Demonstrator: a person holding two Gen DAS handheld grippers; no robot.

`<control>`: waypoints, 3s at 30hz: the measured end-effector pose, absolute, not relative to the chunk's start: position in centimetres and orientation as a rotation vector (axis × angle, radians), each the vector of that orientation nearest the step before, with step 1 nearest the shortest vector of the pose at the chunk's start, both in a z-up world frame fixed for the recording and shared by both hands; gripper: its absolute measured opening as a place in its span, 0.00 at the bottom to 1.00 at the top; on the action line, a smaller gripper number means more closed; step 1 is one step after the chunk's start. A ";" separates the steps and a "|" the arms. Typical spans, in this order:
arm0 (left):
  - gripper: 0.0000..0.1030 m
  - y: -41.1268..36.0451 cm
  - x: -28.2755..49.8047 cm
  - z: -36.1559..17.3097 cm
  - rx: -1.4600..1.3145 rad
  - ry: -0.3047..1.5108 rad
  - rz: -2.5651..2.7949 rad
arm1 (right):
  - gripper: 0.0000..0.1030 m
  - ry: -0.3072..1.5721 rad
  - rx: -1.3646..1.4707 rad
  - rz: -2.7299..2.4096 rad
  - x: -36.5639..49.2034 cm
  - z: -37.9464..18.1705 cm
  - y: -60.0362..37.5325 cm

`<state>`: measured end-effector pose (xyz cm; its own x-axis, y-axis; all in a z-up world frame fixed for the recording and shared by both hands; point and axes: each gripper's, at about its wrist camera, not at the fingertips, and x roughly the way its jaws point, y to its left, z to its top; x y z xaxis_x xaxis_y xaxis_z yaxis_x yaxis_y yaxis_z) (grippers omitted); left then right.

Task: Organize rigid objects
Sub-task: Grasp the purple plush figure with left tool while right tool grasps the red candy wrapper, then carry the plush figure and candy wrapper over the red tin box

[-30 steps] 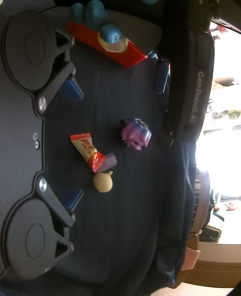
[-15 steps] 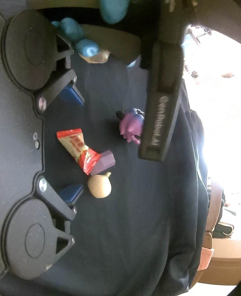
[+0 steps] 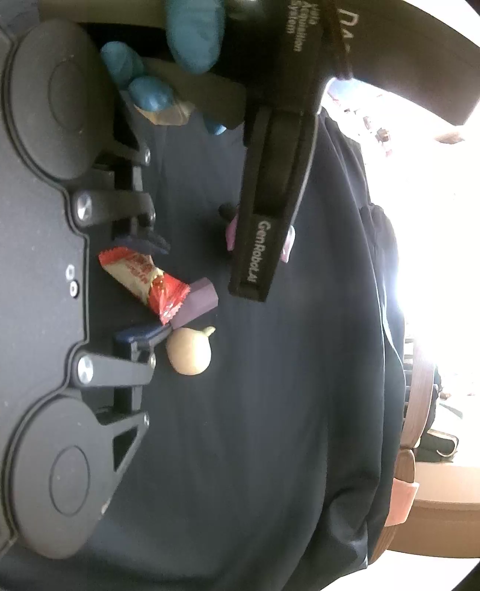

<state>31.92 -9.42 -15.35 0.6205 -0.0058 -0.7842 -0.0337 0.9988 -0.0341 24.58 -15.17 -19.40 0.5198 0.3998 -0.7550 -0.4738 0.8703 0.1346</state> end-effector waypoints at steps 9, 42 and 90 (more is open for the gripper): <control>0.62 -8.8 31.2 -15.1 -0.072 0.911 0.032 | 0.20 0.881 -0.052 0.505 25.0 -19.4 -15.7; 0.39 -2.9 20.0 -9.6 -0.169 0.873 0.059 | 0.19 0.798 0.061 0.511 19.5 -13.1 -16.9; 0.64 -5.5 19.5 -13.9 -0.032 0.866 0.252 | 0.19 0.849 0.039 0.606 20.5 -14.5 -19.5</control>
<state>19.50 -5.53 -13.94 0.6203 0.2068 -0.7566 -0.2324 0.9698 0.0746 20.52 -19.51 -14.52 0.5037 0.5166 -0.6924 -0.4862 0.8320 0.2670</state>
